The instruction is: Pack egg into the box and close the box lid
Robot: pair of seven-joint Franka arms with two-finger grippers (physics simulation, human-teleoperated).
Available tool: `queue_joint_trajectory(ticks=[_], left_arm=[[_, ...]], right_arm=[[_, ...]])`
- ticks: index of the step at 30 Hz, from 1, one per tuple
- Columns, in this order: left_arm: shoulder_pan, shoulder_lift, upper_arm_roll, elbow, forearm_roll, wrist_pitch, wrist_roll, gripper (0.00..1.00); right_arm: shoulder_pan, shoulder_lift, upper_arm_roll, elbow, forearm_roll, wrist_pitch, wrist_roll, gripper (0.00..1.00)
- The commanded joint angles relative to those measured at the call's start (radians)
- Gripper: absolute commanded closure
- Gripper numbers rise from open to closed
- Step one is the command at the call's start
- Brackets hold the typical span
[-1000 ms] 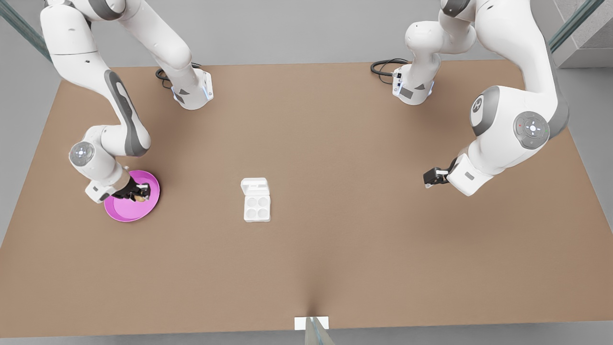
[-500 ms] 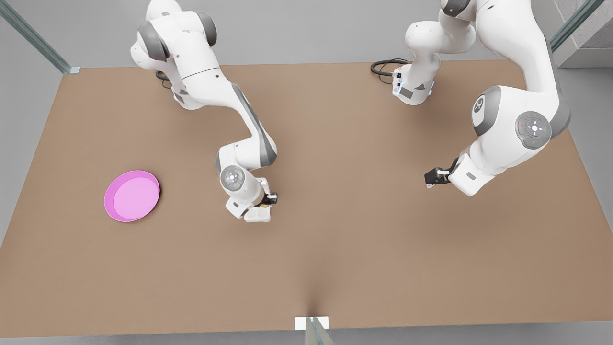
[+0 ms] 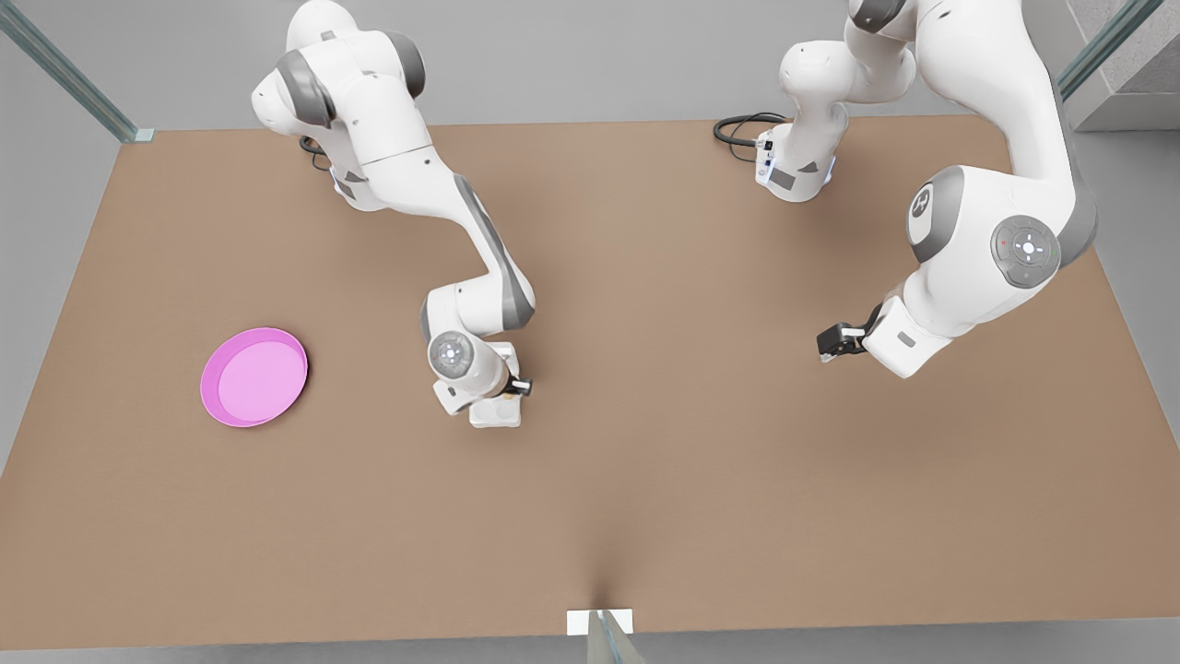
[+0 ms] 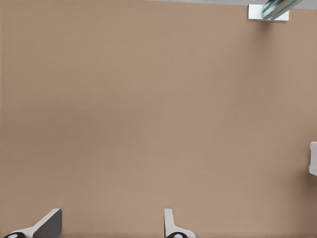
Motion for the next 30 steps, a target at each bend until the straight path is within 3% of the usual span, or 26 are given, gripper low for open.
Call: queue_joint_trajectory(ticks=[1,4,6,8,9,10,12,13,14,15,18,20,21,29,30], left_arm=[[0.000,-0.001,0.000,0.001,0.001,-0.001,-0.001,0.00],[0.000,-0.002,0.000,0.001,0.001,-0.001,-0.001,0.00],[-0.026,-0.016,-0.008,0.007,-0.001,-0.043,-0.059,0.00],[-0.046,-0.097,-0.085,-0.030,0.007,-0.060,-0.113,0.00],[-0.063,-0.105,-0.189,-0.044,0.090,-0.059,-0.281,0.00],[-0.075,-0.088,-0.342,-0.052,0.113,-0.051,-0.485,0.00],[-0.316,0.033,-0.355,-0.015,0.192,0.104,-0.749,0.00],[-0.402,0.096,-0.353,0.000,0.199,0.179,-0.812,0.00],[-0.457,0.177,-0.352,0.045,0.200,0.236,-0.848,0.00],[-0.514,0.244,-0.346,0.059,0.260,0.291,-0.889,0.00],[-0.583,0.439,-0.341,0.069,0.416,0.519,-1.015,0.00],[-0.614,0.588,-0.335,0.215,0.510,0.564,-1.072,0.00],[-0.630,0.608,-0.292,0.220,0.510,0.612,-1.070,0.00],[-0.635,0.686,-0.286,0.309,0.531,0.648,-1.055,0.00],[-0.675,0.700,-0.215,0.316,0.530,0.651,-1.053,0.00]], right_arm=[[0.005,-0.011,0.001,-0.019,-0.014,0.014,0.167,0.00],[-0.030,-0.069,0.001,-0.029,-0.036,-0.003,0.164,0.00],[-0.156,-0.176,0.004,-0.032,-0.131,-0.103,0.118,0.00],[-0.397,-0.334,-0.002,-0.064,-0.321,-0.276,-0.301,0.00],[-0.503,-0.382,-0.033,-0.055,-0.387,-0.357,-0.511,0.00],[-0.670,-0.399,-0.037,0.099,-0.399,-0.482,-0.614,0.00],[-0.716,-0.405,-0.037,0.346,-0.421,-0.661,-0.634,0.00],[-0.753,-0.448,-0.013,0.370,-0.415,-0.733,-0.628,0.00],[-1.004,-0.524,0.283,0.347,-0.424,-0.775,-0.617,0.00],[-1.165,-0.609,0.479,0.284,-0.438,-0.788,-0.573,0.00],[-1.155,-0.580,0.529,0.286,-0.458,-0.750,-0.529,0.00],[-1.155,-0.546,0.529,0.287,-0.453,-0.750,-0.529,0.00],[-1.155,-0.509,0.529,0.297,-0.474,-0.727,-0.534,0.00],[-1.116,-0.376,0.530,0.280,-0.571,-0.591,-0.531,0.00],[-1.113,-0.362,0.532,0.278,-0.570,-0.594,-0.531,0.00]])
